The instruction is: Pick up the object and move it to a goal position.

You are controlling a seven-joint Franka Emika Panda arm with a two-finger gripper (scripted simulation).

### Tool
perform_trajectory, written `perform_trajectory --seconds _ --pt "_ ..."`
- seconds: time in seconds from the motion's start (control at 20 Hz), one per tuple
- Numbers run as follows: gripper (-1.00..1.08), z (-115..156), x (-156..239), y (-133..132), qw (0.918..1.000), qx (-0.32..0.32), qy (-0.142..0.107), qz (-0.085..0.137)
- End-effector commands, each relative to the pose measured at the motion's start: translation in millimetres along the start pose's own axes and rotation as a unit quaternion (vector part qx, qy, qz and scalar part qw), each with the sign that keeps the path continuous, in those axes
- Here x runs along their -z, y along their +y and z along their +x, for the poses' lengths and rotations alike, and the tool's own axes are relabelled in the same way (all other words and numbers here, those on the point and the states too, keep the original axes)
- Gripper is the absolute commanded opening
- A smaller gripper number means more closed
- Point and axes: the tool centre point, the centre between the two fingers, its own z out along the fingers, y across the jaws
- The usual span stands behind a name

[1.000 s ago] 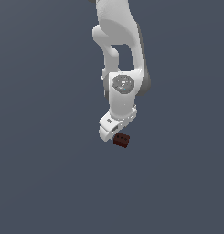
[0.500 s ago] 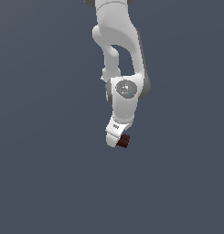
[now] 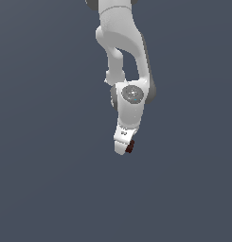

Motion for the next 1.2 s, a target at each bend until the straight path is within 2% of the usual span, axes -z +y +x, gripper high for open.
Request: perform_trajectory --seconds 0.0,0.3,0.75,1.0,1.05,1.15 --pt "1.00 0.8 -0.9 0.0 1.0000 0.008 0.000 -0.001" --pt "1.00 0.8 -4.3 -0.2 1.0000 0.008 0.000 0.000" --pt "1.00 0.4 -43.9 -1.2 1.0000 0.010 0.000 -0.001" --pt "1.00 0.9 -51.3 -0.2 0.9999 0.010 0.000 -0.001" --pt "-1.00 0.9 -51.3 -0.2 0.9999 0.010 0.000 -0.001" --pt "-1.00 0.9 -51.3 -0.2 0.9999 0.010 0.000 -0.001"
